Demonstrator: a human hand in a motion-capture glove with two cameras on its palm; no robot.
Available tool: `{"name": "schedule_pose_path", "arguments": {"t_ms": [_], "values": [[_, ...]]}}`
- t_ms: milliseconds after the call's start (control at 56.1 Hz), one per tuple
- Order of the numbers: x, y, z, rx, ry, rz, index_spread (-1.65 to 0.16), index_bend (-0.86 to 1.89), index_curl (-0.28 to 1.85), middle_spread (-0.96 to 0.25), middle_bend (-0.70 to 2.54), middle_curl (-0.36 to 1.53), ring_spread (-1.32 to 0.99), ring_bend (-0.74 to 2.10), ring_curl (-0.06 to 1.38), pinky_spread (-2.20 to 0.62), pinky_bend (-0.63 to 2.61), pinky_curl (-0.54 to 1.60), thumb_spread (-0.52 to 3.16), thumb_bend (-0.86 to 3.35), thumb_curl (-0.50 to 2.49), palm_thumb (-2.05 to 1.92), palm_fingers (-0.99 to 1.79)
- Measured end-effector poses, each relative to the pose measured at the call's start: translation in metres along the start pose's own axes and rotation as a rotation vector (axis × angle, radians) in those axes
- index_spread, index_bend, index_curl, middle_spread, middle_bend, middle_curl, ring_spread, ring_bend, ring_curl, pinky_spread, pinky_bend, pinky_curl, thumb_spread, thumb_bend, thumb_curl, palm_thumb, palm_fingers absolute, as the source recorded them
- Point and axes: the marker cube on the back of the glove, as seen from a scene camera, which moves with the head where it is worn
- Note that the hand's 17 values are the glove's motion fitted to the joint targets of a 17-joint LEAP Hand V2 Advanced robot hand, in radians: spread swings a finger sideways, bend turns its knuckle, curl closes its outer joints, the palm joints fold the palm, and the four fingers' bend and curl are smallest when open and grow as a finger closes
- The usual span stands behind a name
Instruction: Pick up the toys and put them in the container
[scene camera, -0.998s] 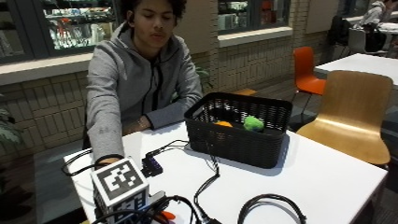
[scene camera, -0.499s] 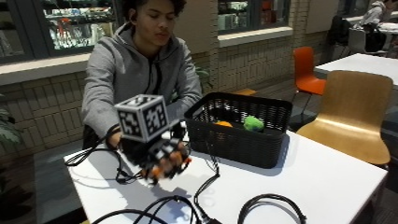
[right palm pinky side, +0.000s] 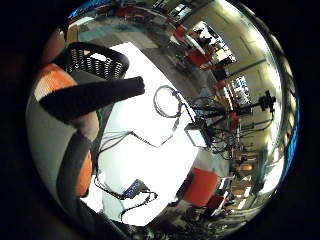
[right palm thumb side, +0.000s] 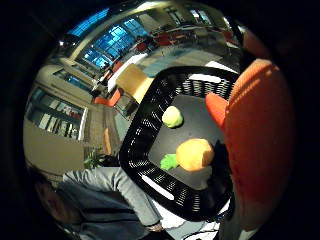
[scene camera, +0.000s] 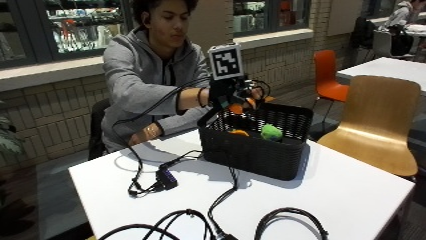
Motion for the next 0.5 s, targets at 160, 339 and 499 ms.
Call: {"name": "schedule_pose_path", "arguments": {"t_ms": [160, 339, 499], "values": [[-0.023, -0.024, 0.018, -0.234, -0.035, 0.119, -0.41, 0.53, 0.75, -0.20, 0.67, 0.64, -0.30, 0.83, 0.68, -0.24, 1.29, 0.57, 1.28, 0.21, 0.66, 0.65, -0.03], [-0.018, -0.013, 0.013, -0.253, 0.051, 0.059, -0.31, 0.04, 0.48, -0.01, 0.23, 0.47, -0.10, 0.20, 0.45, 0.00, 1.13, 0.46, 1.23, -0.03, 0.50, 0.30, -0.51], [-0.003, 0.019, 0.002, -0.235, 0.024, 0.101, -0.28, 0.09, 0.37, 0.04, 0.18, 0.42, -0.05, 0.14, 0.36, 0.07, 0.95, 0.39, 1.24, -0.02, 0.45, 0.26, -0.29]]}}
